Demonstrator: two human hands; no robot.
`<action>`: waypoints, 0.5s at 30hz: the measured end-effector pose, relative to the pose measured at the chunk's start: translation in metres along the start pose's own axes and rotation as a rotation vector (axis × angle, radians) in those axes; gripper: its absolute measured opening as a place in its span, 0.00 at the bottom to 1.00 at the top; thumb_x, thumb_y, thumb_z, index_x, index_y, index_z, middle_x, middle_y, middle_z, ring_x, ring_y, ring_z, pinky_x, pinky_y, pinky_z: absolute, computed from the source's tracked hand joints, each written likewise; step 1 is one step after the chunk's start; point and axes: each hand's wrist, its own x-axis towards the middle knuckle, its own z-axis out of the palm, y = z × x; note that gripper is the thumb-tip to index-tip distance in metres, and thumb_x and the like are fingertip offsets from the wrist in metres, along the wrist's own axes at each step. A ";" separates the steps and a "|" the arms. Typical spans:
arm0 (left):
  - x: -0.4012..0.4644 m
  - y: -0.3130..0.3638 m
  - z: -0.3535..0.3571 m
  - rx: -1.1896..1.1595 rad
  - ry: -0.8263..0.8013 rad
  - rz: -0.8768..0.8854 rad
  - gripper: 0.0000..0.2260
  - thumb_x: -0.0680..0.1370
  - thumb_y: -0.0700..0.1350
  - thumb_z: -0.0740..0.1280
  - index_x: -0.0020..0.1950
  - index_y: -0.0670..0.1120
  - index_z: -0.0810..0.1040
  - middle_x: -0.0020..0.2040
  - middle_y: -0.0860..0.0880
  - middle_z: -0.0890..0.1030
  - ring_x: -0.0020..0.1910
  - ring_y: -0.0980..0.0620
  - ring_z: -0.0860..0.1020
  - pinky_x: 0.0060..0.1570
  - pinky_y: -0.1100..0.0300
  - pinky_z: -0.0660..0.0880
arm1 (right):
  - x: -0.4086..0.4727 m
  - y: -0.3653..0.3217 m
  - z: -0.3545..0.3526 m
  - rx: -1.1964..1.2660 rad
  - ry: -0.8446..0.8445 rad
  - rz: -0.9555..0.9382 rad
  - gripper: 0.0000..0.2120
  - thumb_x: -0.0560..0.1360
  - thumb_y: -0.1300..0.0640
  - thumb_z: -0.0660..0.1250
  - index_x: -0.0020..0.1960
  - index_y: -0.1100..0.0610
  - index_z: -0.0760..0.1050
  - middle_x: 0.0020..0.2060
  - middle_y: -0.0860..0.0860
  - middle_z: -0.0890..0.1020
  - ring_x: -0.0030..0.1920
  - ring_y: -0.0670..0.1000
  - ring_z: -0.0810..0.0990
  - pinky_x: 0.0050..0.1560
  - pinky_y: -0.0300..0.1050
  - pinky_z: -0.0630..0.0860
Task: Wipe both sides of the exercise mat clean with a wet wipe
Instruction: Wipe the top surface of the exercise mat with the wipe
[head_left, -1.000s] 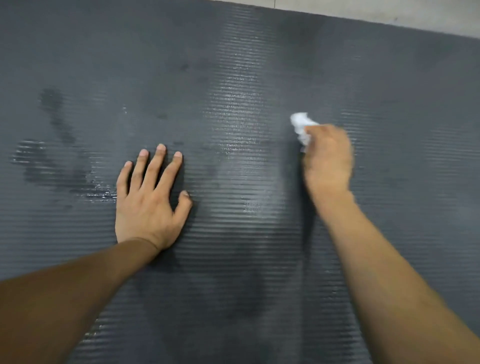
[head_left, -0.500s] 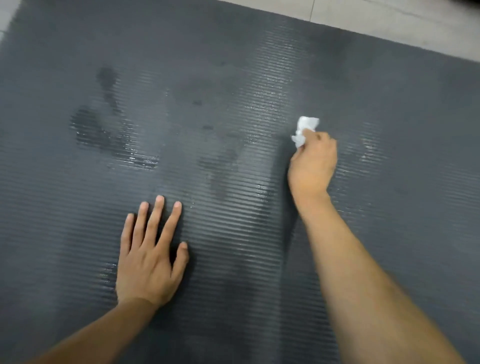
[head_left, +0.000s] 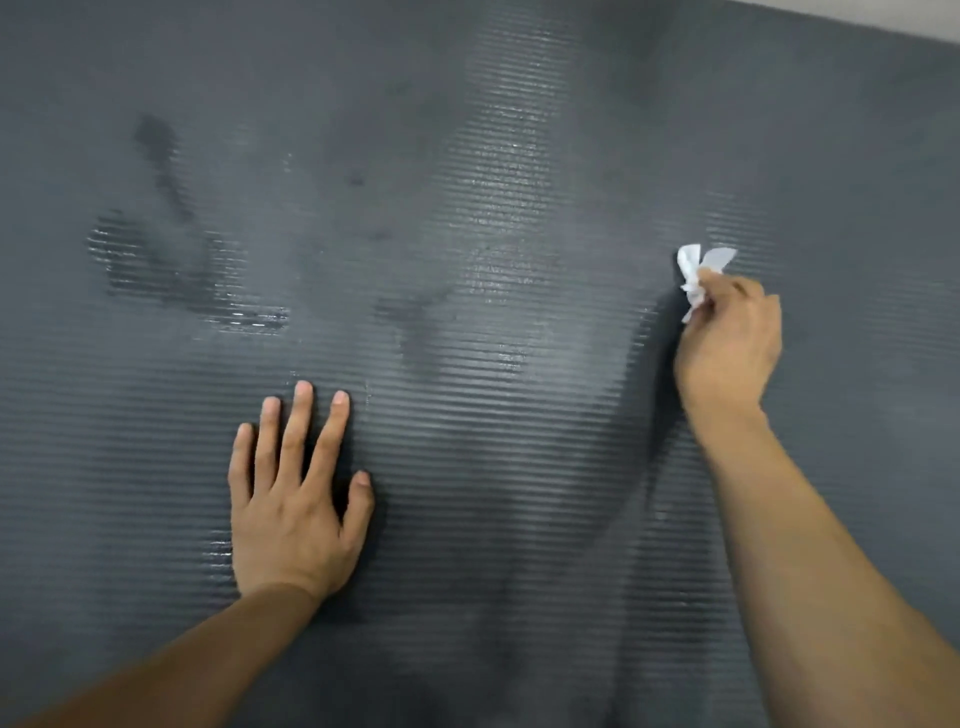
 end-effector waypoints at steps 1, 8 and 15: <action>0.000 0.000 0.001 -0.003 0.001 0.002 0.31 0.80 0.57 0.54 0.84 0.51 0.59 0.84 0.45 0.56 0.83 0.41 0.52 0.80 0.38 0.51 | -0.006 -0.009 0.000 0.017 0.021 0.081 0.17 0.72 0.66 0.59 0.57 0.59 0.80 0.48 0.62 0.80 0.46 0.65 0.75 0.48 0.56 0.72; 0.002 -0.003 0.003 -0.013 0.006 0.012 0.33 0.79 0.57 0.55 0.84 0.49 0.59 0.84 0.45 0.55 0.83 0.41 0.52 0.80 0.38 0.50 | -0.114 -0.237 0.026 0.193 -0.157 -0.493 0.15 0.69 0.65 0.61 0.52 0.57 0.81 0.48 0.53 0.81 0.51 0.58 0.77 0.52 0.51 0.72; -0.001 -0.003 0.003 -0.037 0.010 0.014 0.32 0.80 0.57 0.54 0.84 0.50 0.58 0.84 0.45 0.55 0.83 0.41 0.51 0.80 0.38 0.48 | -0.072 -0.066 0.004 -0.024 -0.012 -0.236 0.20 0.71 0.64 0.61 0.59 0.53 0.80 0.50 0.54 0.82 0.48 0.60 0.77 0.51 0.55 0.76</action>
